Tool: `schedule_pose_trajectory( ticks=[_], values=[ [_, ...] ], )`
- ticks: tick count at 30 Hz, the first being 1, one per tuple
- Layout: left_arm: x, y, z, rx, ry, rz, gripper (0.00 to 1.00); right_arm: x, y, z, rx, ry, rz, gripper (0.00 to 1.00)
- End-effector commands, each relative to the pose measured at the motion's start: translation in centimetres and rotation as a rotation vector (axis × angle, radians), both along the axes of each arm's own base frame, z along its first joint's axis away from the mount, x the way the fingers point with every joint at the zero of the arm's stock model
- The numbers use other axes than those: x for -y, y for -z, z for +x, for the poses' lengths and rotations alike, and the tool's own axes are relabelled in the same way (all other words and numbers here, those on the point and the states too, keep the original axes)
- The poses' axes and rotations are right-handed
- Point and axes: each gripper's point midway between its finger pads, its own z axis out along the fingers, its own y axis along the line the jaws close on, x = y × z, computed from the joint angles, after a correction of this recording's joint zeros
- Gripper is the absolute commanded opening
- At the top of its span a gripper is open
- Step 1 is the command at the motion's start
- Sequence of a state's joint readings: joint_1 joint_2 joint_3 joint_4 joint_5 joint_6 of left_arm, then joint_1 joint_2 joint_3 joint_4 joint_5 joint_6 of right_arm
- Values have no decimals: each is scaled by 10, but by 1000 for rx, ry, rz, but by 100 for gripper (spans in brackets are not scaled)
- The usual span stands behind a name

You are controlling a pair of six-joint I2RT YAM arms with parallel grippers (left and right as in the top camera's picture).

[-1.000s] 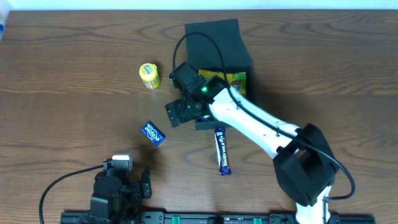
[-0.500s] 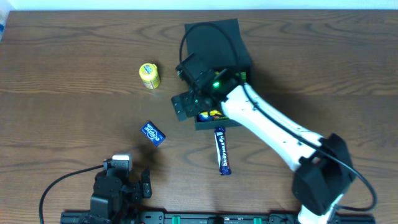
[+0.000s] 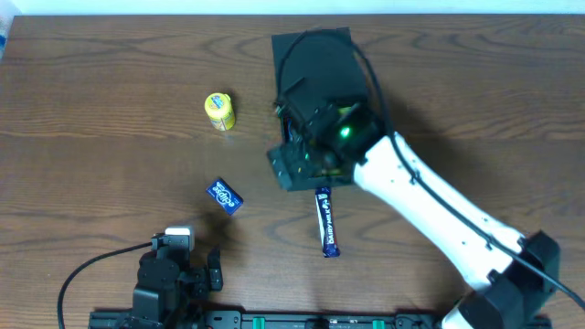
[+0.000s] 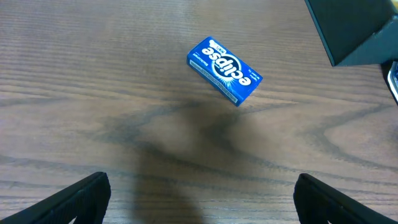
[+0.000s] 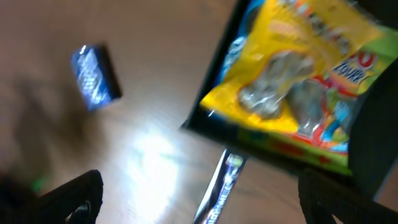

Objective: Pack container
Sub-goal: 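Withdraw the right gripper and move it down to the Dairy Milk bar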

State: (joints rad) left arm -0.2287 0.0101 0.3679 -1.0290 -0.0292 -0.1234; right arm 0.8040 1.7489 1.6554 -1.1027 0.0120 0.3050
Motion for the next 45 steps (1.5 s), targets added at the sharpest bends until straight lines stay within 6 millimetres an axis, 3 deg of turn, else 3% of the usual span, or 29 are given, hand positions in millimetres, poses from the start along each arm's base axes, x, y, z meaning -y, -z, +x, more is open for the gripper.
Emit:
schedule_pose_trajectory(
  ticks=[1, 11, 17, 24, 35, 45],
  values=[
    [-8, 15, -11, -66, -32, 26, 95, -11, -10, -21, 29, -79, -26, 99],
    [-8, 15, -11, -66, -32, 26, 95, -13, -22, -66, 93, -53, -121, 99],
    [-8, 15, -11, -66, -32, 26, 95, 23, -31, -90, 81, 144, -193, 99],
    [-8, 15, -11, -66, -32, 26, 95, 39, -38, -102, 132, 183, -195, 99],
    [-8, 15, -11, -66, -32, 26, 95, 63, 29, -106, 102, 244, -240, 99],
    [-8, 15, -11, -66, -32, 26, 95, 80, 79, -61, 2, 283, -144, 99]
  ],
)
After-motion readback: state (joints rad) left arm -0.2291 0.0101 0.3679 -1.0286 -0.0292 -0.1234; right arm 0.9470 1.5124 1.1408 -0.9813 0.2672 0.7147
